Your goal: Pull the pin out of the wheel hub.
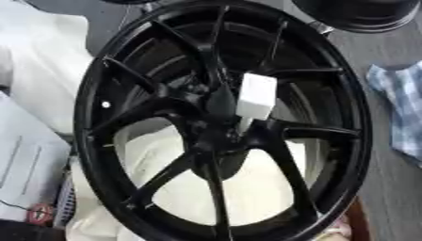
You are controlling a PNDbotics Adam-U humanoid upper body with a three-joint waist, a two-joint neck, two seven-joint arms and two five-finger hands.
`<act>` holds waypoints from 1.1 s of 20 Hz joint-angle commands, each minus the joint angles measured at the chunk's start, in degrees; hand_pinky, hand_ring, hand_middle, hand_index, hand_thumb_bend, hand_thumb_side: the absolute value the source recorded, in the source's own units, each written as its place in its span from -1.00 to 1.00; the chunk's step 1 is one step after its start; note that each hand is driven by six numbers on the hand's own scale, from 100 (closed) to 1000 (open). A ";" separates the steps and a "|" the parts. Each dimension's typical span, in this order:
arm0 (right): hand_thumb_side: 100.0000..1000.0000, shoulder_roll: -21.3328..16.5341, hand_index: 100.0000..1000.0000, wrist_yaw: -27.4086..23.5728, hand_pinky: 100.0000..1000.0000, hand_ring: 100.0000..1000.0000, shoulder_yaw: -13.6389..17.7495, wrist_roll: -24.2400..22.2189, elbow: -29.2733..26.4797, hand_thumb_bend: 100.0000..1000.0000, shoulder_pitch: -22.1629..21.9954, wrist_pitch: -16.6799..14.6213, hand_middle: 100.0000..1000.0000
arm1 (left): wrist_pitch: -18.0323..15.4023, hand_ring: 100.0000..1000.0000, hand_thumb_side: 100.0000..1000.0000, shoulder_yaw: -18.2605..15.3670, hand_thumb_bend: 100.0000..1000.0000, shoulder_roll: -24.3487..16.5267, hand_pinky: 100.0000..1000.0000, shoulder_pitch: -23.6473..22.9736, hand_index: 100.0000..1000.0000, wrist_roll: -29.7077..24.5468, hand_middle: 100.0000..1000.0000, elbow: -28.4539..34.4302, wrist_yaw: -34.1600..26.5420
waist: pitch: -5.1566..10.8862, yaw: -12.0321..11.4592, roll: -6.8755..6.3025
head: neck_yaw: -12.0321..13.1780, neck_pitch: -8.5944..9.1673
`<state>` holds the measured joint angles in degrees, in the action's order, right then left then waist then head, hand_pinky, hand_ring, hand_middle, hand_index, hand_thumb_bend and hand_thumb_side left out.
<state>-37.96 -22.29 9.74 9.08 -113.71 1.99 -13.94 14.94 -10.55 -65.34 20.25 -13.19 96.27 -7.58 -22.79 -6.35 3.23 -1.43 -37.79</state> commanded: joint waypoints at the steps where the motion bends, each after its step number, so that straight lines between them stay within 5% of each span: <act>1: 0.00 -0.61 0.37 -0.54 0.84 0.56 0.90 -0.09 -0.88 -1.00 0.26 -0.42 0.22 | -0.32 0.49 -0.66 -1.49 -1.00 0.32 0.57 -1.72 0.63 2.11 0.30 0.37 1.75 | 1.42 0.23 -0.08 | 0.29 1.18; 3: 0.00 -0.52 0.37 -0.54 0.84 0.56 0.93 -0.11 -0.88 -1.00 0.29 -0.45 0.22 | 0.16 0.58 -0.36 -1.67 -0.92 1.09 0.64 -3.29 0.73 2.83 0.45 0.31 3.42 | 1.29 0.33 0.02 | 0.20 1.46; 5: 0.01 -0.46 0.37 -0.56 0.84 0.56 0.94 -0.08 -0.88 -1.00 0.36 -0.45 0.22 | 0.93 0.62 0.06 -2.00 -0.61 1.62 0.66 -4.11 0.78 3.49 0.50 0.21 4.99 | 1.18 0.25 0.08 | 0.13 1.55; 10: 0.01 -0.41 0.37 -0.64 0.84 0.56 0.86 -0.12 -0.88 -1.00 0.53 -0.28 0.22 | 1.57 0.60 0.24 -2.30 -0.77 2.53 0.65 -4.81 0.75 4.64 0.46 0.88 5.11 | 1.12 -0.08 0.18 | -0.45 1.86; 11: 0.01 -0.42 0.37 -0.66 0.84 0.56 0.87 -0.13 -0.88 -1.00 0.55 -0.30 0.22 | 1.67 0.58 0.26 -2.44 -1.00 2.69 0.63 -4.77 0.71 4.95 0.42 1.14 4.71 | 1.16 -0.12 0.20 | -0.60 1.93; 16: 0.00 -0.59 0.37 -0.82 0.84 0.56 0.89 -0.11 -0.88 -1.00 0.58 -0.46 0.22 | 2.61 0.49 0.27 -2.37 -1.00 3.30 0.59 -4.94 0.60 9.16 0.25 4.32 1.39 | 1.28 -0.42 0.40 | -0.79 1.95; 22: 0.00 -0.69 0.37 -1.07 0.84 0.56 0.85 -0.17 -0.88 -1.00 0.98 -0.80 0.22 | -1.70 0.36 0.36 -1.72 -1.00 8.78 0.51 -5.80 0.47 24.85 0.06 16.43 -9.15 | 1.15 -0.31 0.73 | -0.74 2.53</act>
<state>-37.51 -22.84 9.87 8.87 -113.71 2.59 -14.43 14.28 -11.78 -56.30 14.28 8.08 109.51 -14.45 -22.80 -6.70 4.14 -2.13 -36.10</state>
